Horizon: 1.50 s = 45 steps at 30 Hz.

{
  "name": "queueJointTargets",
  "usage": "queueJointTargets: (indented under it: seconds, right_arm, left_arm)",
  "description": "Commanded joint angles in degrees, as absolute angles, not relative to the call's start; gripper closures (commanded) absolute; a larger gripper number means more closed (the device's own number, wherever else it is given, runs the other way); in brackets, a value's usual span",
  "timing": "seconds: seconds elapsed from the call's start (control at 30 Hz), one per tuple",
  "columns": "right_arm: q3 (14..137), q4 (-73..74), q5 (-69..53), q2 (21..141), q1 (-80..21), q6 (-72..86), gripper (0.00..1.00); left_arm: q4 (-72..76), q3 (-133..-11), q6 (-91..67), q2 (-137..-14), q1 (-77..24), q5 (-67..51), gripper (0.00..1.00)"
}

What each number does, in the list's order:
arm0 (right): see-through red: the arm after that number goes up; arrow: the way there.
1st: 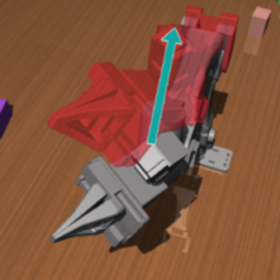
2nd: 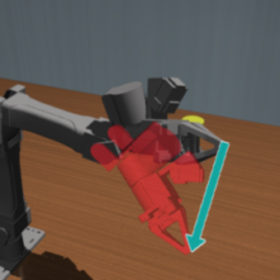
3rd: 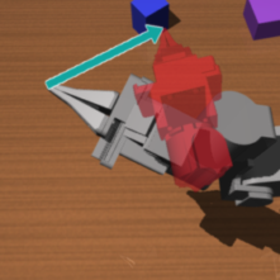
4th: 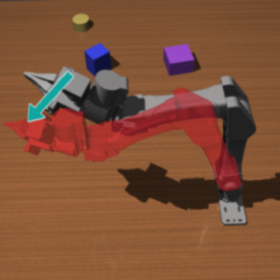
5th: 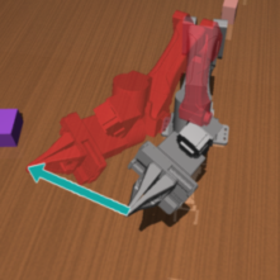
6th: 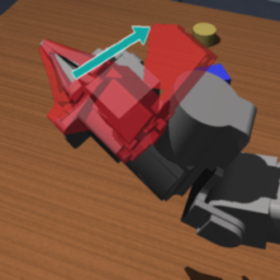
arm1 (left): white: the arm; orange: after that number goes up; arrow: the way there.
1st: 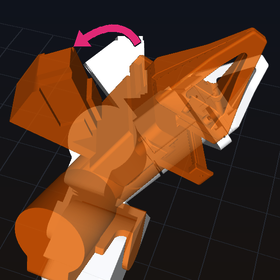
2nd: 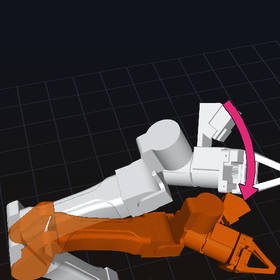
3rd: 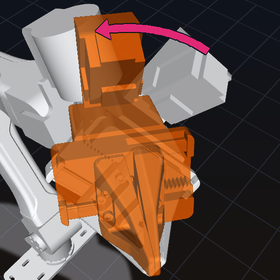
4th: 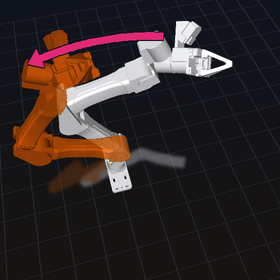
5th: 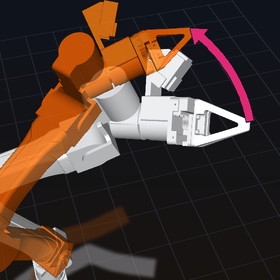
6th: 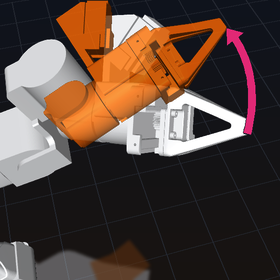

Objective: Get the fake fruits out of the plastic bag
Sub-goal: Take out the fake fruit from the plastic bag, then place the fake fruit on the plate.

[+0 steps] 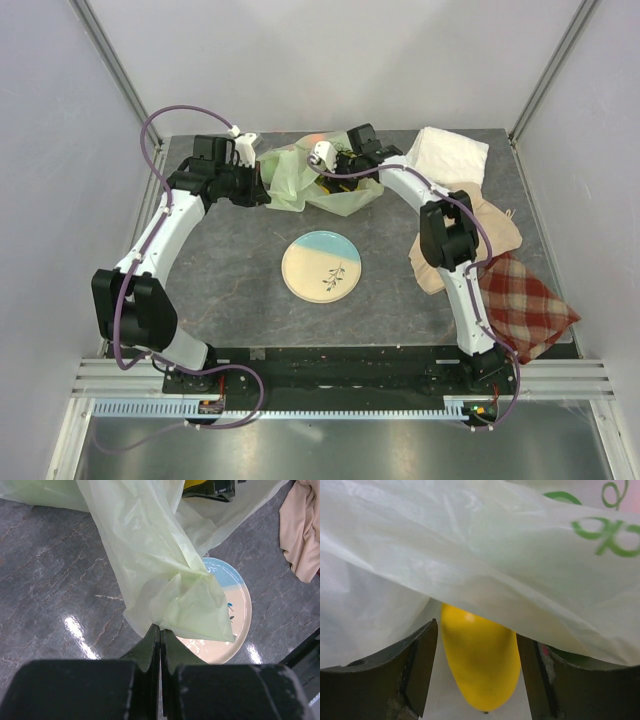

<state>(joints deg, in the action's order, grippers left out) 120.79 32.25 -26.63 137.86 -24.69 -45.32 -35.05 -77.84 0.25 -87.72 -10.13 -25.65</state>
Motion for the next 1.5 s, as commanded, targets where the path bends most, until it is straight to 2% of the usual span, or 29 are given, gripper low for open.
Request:
queueJointTargets:
  seconds: [0.0,0.13,0.23,0.27,0.37,0.63,0.93,1.23,1.47]
  right_arm:
    - [119.3,33.0,-25.8,139.8,-25.6,-50.4,0.27]
    - [118.7,32.9,-22.6,141.5,-25.5,-51.2,0.28]
    - [118.8,31.9,-19.0,142.2,-25.5,-49.7,0.42]
    - [118.7,31.9,-17.4,141.9,-25.5,-49.5,0.54]
    - [118.5,31.8,-16.5,139.4,-25.1,-46.6,0.73]
    - [116.5,31.1,-32.2,123.2,-22.8,-29.7,0.76]
    - [104.2,27.2,-44.4,109.5,-23.5,-16.6,0.77]
    - [86.3,27.9,-40.4,96.3,-32.9,-16.6,0.76]
    - [79.5,20.7,-31.1,99.1,-36.4,-5.4,0.78]
  left_arm:
    - [-34.2,-78.9,2.6,-87.3,-10.1,-25.4,0.98]
    - [-34.4,-78.5,3.3,-86.7,-10.1,-24.7,0.99]
    - [-34.3,-77.9,3.6,-86.6,-10.1,-24.5,0.99]
    - [-34.3,-77.5,3.6,-86.3,-10.0,-24.5,0.98]
    - [-34.1,-77.0,3.9,-86.1,-10.1,-24.5,0.98]
    - [-33.0,-76.6,3.7,-86.5,-10.1,-25.6,0.98]
    - [-33.6,-78.0,4.8,-86.3,-10.1,-23.7,0.99]
    - [-32.1,-80.2,1.1,-84.8,-10.1,-25.7,0.98]
    - [-33.5,-77.0,-1.7,-80.8,-10.1,-28.2,0.99]
